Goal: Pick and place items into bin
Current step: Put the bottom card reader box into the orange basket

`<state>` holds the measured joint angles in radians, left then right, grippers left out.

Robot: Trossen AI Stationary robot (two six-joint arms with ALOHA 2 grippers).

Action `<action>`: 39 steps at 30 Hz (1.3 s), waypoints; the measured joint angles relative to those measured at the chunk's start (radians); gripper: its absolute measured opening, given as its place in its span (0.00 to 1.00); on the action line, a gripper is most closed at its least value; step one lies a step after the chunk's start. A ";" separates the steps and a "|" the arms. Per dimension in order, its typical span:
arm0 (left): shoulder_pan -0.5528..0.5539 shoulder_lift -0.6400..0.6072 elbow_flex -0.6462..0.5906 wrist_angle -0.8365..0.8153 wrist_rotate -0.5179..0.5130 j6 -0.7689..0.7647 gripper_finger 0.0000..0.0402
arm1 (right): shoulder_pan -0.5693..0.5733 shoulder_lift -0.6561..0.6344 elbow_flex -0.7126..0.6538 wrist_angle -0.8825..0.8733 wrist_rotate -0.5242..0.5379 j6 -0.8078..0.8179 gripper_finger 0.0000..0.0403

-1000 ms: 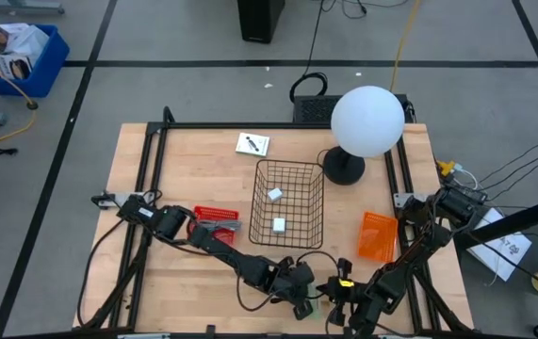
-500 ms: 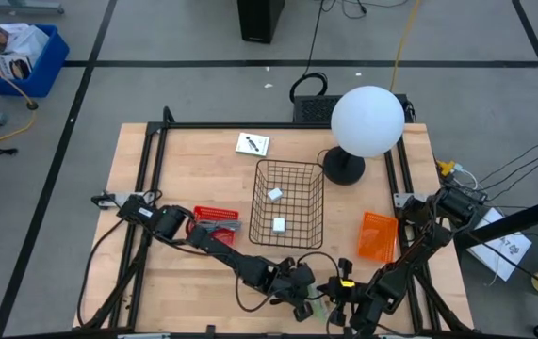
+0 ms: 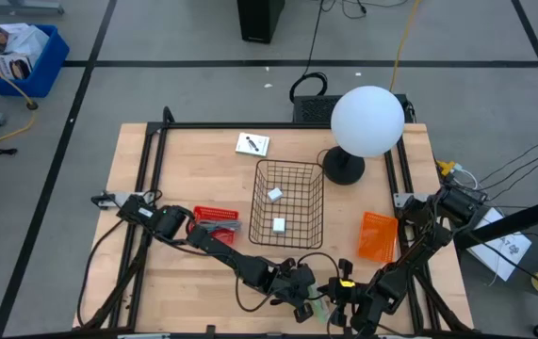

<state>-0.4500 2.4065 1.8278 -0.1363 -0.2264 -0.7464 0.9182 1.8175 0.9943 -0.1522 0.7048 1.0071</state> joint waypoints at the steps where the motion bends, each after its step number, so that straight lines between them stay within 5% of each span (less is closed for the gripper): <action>1: 0.000 0.000 0.000 0.000 0.000 0.000 0.06 | 0.000 0.000 0.000 -0.001 0.000 0.000 0.04; 14: 0.000 0.000 0.002 0.003 0.006 -0.002 0.01 | 0.000 0.001 0.000 -0.009 0.001 -0.073 0.16; 39: 0.007 -0.010 0.006 0.063 0.022 0.006 0.09 | 0.000 -0.091 0.000 -0.111 -0.002 -0.074 0.37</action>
<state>-0.4428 2.3963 1.8338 -0.0729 -0.2042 -0.7401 0.9184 1.7267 0.9943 -0.2635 0.7025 0.9335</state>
